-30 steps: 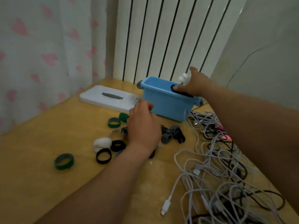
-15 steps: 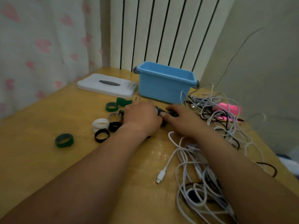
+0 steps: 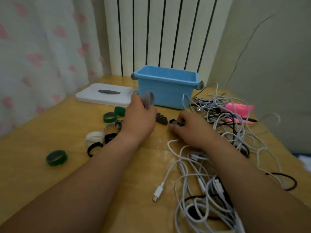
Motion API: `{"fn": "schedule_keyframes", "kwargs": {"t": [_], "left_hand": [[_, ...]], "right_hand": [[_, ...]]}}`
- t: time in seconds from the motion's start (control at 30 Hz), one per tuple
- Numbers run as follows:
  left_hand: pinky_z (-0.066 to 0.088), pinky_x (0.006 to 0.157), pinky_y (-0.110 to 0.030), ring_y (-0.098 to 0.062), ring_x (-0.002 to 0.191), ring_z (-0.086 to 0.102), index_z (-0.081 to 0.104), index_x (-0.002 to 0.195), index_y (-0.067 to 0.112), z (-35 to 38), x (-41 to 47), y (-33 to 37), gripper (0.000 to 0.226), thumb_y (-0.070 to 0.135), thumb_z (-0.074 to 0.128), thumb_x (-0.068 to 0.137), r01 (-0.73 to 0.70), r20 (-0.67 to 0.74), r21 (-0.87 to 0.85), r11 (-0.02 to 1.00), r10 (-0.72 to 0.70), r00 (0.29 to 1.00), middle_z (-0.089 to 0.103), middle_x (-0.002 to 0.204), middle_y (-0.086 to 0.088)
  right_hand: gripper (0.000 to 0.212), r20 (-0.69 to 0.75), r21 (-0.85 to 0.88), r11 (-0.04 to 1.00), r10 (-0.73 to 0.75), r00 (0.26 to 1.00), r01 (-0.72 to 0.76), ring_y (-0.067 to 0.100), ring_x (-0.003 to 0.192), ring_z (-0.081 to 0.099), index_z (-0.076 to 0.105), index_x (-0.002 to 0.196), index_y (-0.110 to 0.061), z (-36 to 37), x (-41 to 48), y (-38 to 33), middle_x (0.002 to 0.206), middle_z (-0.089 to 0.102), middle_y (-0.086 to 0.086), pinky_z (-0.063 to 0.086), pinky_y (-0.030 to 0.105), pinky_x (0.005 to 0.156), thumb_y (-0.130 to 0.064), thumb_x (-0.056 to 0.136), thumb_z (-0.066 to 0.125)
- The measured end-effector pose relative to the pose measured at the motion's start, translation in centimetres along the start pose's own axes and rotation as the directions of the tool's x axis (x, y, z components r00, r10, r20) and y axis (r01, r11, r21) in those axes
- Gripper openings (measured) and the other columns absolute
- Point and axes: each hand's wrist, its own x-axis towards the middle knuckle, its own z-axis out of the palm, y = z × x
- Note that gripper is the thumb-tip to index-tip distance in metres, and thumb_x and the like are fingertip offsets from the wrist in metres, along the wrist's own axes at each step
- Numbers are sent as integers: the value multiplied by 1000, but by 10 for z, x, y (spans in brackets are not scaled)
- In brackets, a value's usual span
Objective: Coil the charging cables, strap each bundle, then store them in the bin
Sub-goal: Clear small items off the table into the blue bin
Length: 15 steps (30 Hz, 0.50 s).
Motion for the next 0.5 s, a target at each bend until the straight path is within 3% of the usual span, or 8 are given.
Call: {"fn": "schedule_keyframes", "kwargs": {"t": [0.1,0.2,0.27,0.37,0.43,0.5], "left_hand": [[46,62,-27,-16,94,68,51,133,21,1,4,-1,27,24,58,107,75,-33,-161,984,-81,996,70,110,-2],[45,62,-28,-16,95,68,49,138,21,2,4,-2,32,24,56,107,119,-10,-203,972,-124,992,70,114,-1],[46,63,-27,-16,95,68,48,139,21,2,3,-2,33,23,56,107,132,5,-210,969,-134,991,71,115,0],[53,68,-31,-17,94,71,60,120,21,1,1,1,15,24,59,106,119,28,-191,974,-115,993,74,107,-1],[57,77,-36,-16,94,72,68,104,21,-1,1,2,11,29,61,106,68,50,-161,985,-60,997,77,100,1],[59,84,-39,-13,92,73,75,93,23,-3,-1,3,21,34,62,105,3,88,-139,990,9,996,80,92,5]], "right_hand": [[19,-131,262,961,129,983,-91,9,77,55,58,99,-17,-4,3,4,85,60,-5,33,27,58,-34,99,66],[22,-159,284,955,137,978,-88,14,81,57,54,108,-16,-1,3,4,88,58,-7,32,27,59,-35,102,64],[31,-134,256,964,113,985,-75,21,86,61,53,104,-18,2,1,-1,90,61,-3,37,32,62,-45,98,69],[49,-30,16,997,77,997,-76,20,84,61,50,100,-21,10,0,-10,91,61,-2,39,34,63,-56,85,81],[46,-28,-77,994,77,997,-79,22,88,61,52,103,-19,12,3,-10,95,60,-1,40,34,66,-49,85,82],[34,-72,146,981,136,988,-124,23,85,66,56,104,-15,8,6,-4,96,66,5,41,31,63,-39,90,76]]}}
